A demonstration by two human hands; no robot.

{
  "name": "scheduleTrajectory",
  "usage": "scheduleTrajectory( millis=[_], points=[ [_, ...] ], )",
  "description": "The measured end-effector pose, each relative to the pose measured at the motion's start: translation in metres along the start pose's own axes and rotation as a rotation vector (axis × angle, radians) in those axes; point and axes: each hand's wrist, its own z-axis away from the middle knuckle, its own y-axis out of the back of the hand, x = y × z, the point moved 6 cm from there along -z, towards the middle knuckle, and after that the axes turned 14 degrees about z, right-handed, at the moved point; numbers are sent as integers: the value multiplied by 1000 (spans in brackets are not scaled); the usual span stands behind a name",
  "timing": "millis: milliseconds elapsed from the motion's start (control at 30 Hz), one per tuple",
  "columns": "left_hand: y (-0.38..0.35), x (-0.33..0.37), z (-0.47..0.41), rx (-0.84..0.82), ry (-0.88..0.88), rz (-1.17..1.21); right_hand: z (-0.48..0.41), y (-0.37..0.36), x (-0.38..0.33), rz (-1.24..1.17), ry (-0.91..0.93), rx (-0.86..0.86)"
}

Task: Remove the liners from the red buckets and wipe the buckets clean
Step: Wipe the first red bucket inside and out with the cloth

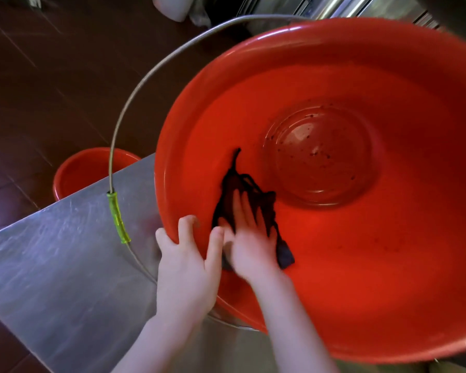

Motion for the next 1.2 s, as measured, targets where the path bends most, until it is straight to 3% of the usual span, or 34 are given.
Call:
scheduleTrajectory(
  millis=[67,133,333,467,600,667,767,900,1033,1133,1200],
  points=[
    [1,1,1,-11,-4,45,40,-4,-18,52,110,86],
    [4,0,2,-25,-3,86,40,-4,-17,60,86,86],
    [6,6,7,-78,74,58,-70,10,35,-196,-317,-102],
    [23,22,-4,-203,67,-364,-87,-1,47,-118,-251,-86],
    [58,88,-40,14,-432,-511,-76,-3,51,-80,-230,-22],
    [56,99,-54,-46,-575,-545,-69,-2,59,-25,-215,-63],
    [50,76,-57,-169,-498,-522,-49,-10,80,62,-305,-79],
    [44,50,-43,-103,-402,-418,-33,-6,78,101,-358,-70],
    [34,14,-22,-144,-226,-402,7,-2,32,146,-179,-22],
    [29,-5,-8,-172,-218,-577,81,-6,-25,148,28,169],
    [26,-7,-9,-210,-225,-607,96,-11,-35,87,18,154]
  ],
)
